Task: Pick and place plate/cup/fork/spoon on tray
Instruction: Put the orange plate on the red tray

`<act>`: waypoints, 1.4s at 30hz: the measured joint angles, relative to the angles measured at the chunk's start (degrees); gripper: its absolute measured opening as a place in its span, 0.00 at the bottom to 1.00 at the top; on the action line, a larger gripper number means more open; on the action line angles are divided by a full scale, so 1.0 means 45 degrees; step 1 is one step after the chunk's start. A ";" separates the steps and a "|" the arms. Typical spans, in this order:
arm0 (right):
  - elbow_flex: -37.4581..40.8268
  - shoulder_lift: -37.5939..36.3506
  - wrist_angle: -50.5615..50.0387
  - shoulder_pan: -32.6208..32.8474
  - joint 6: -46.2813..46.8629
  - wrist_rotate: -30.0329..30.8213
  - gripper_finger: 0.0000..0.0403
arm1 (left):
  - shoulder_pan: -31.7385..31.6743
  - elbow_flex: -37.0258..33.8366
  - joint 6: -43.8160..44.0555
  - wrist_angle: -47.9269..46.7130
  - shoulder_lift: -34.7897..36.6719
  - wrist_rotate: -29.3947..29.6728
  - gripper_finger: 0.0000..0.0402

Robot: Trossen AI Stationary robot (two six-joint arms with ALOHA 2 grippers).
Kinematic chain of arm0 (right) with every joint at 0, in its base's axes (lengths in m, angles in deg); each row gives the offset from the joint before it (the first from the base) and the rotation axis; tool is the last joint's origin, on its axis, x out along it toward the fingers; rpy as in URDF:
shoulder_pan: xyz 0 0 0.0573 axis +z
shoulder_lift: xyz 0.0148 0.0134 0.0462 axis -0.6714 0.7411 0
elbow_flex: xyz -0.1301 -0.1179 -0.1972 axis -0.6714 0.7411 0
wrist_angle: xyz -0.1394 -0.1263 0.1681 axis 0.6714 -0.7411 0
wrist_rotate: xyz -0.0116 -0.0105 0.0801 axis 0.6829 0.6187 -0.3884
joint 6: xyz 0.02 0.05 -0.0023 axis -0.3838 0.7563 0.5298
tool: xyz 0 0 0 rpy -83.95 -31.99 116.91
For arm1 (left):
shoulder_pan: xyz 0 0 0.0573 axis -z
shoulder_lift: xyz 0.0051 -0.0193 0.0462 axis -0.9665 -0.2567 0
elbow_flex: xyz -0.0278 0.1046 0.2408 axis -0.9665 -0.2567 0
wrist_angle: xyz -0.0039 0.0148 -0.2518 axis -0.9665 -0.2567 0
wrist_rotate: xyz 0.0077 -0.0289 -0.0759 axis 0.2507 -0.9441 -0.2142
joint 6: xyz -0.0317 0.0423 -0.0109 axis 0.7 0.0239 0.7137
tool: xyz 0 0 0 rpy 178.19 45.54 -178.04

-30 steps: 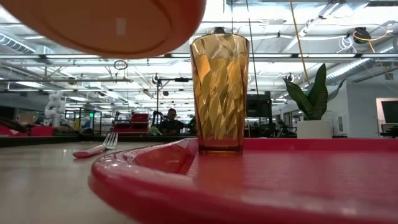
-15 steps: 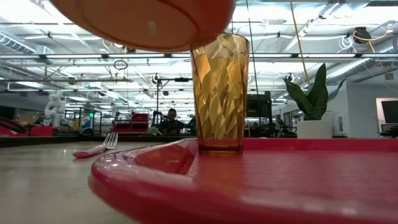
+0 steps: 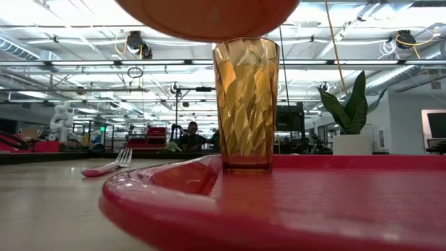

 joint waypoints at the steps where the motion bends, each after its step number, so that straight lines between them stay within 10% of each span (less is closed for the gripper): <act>1: 0.0000 0.0000 0.0009 0.0004 -0.0104 0.0123 0.21 | -0.0070 0.0034 -0.0286 0.0254 0.0001 0.0000 0.02; 18: 0.0000 -0.0005 -0.1132 0.0102 -0.0291 0.0303 0.20 | -0.0666 0.0059 -0.2155 0.1329 -0.0009 -0.0029 0.05; 32: -0.0585 -0.0010 -0.2493 0.0374 -0.0927 0.0620 0.01 | -0.0769 0.0059 -0.2305 0.2205 -0.0009 0.0874 0.08; 42: -0.1668 -0.0119 -0.4649 0.1558 0.0760 0.1987 0.01 | -0.0153 0.0074 -0.0404 0.3294 -0.0009 0.3198 0.35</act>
